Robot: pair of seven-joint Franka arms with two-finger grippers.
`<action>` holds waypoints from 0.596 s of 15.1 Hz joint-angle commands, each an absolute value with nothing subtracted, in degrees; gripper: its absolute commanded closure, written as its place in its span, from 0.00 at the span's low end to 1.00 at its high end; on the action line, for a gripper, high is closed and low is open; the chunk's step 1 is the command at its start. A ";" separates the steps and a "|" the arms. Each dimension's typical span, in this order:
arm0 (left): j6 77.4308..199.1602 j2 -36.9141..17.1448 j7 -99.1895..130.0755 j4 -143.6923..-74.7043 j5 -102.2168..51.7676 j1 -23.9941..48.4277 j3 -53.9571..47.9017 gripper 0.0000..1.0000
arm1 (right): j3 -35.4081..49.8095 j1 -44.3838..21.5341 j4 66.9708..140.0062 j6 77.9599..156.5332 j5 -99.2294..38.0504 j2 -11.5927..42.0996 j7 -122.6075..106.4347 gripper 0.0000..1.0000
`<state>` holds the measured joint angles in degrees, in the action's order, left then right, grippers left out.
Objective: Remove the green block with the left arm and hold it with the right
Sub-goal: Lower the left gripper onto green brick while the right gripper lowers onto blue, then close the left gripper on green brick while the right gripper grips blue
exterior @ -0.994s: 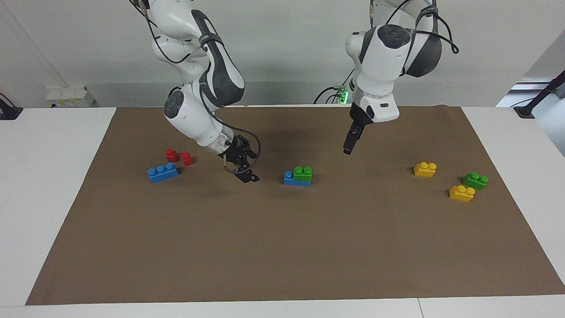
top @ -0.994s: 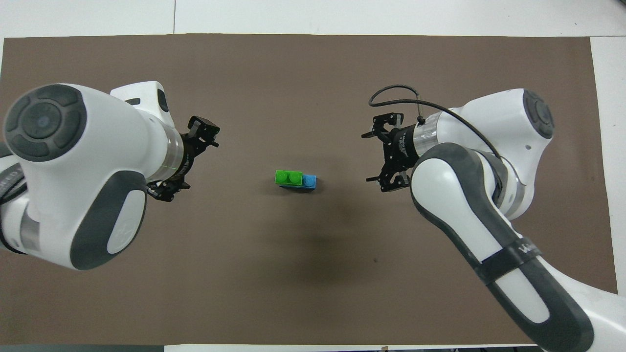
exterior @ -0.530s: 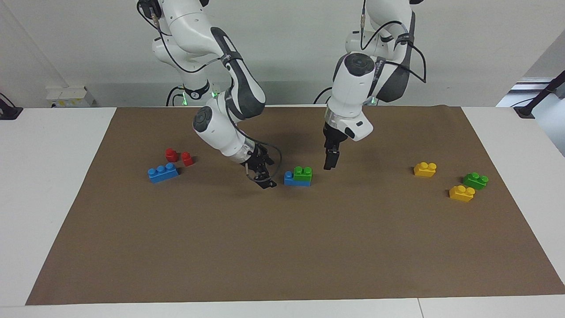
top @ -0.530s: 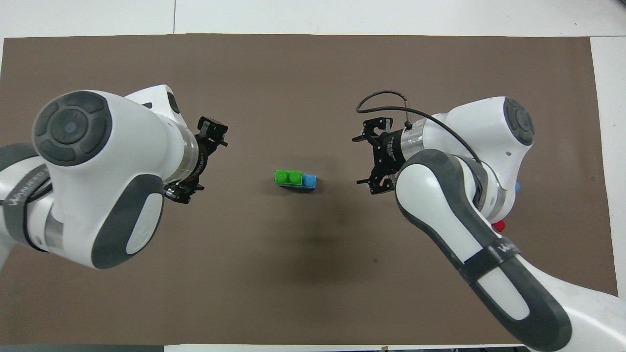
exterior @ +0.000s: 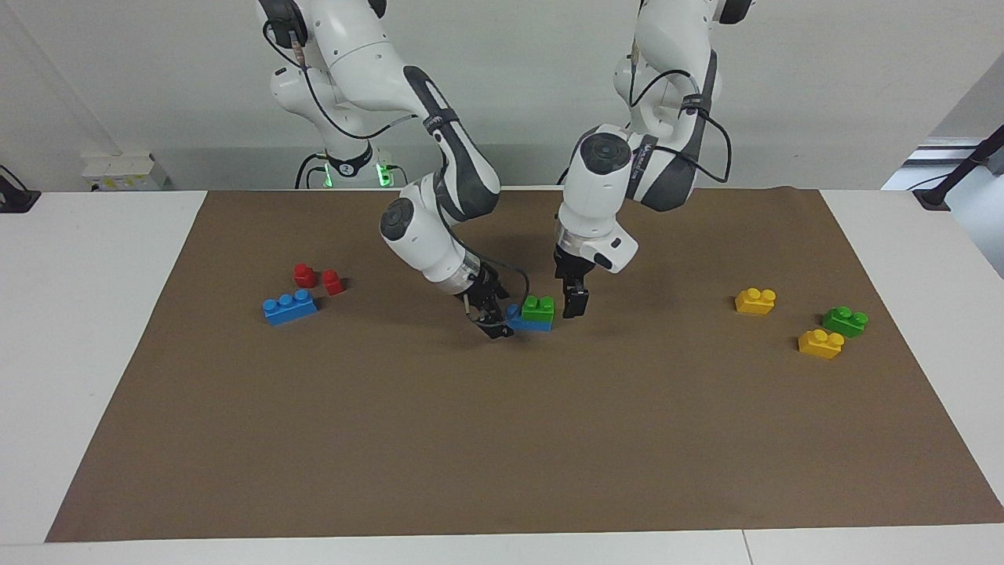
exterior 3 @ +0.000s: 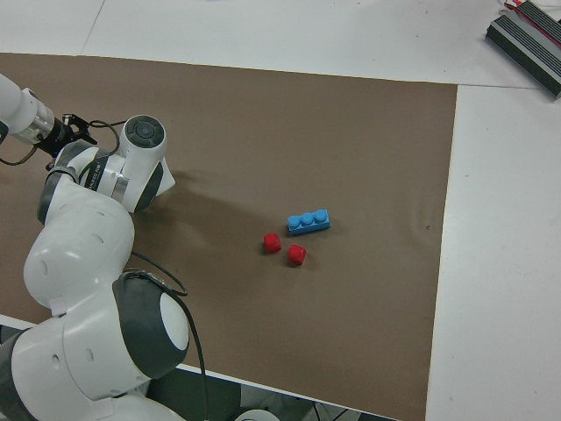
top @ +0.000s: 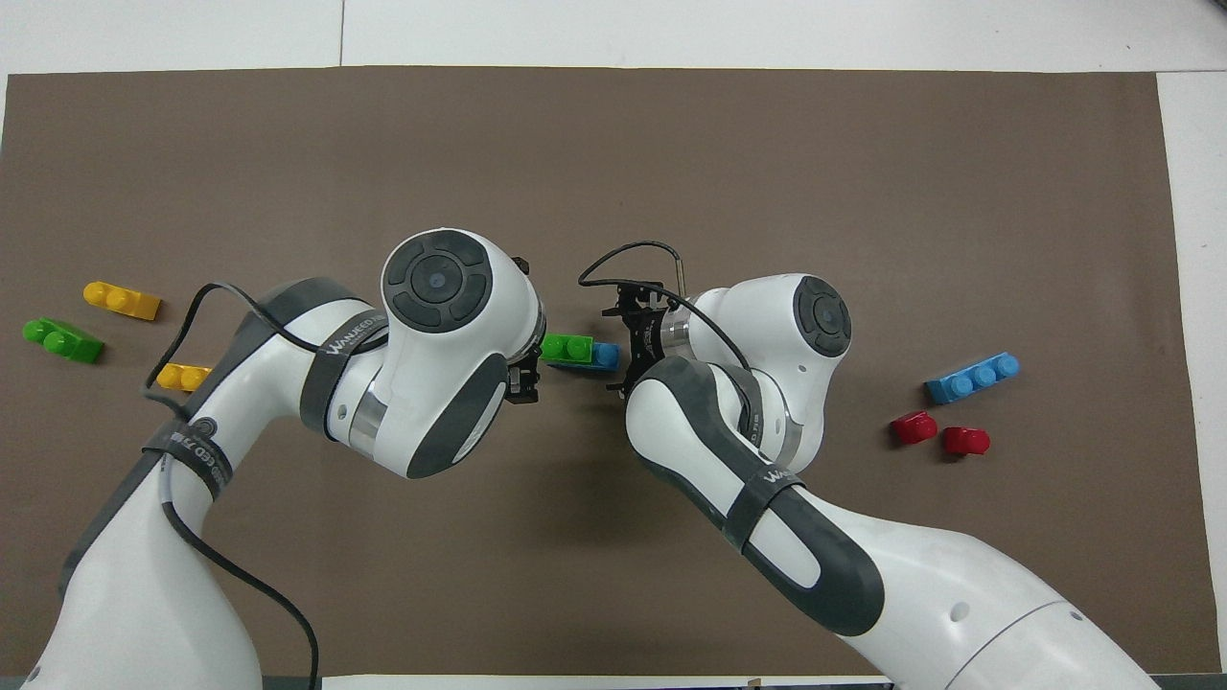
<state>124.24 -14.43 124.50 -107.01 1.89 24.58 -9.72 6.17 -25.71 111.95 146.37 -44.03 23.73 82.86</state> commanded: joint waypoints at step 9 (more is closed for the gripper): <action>128.41 -17.23 130.43 -108.19 4.39 27.33 -8.88 0.00 | 6.06 -26.89 112.50 149.41 -47.11 24.61 83.06 1.00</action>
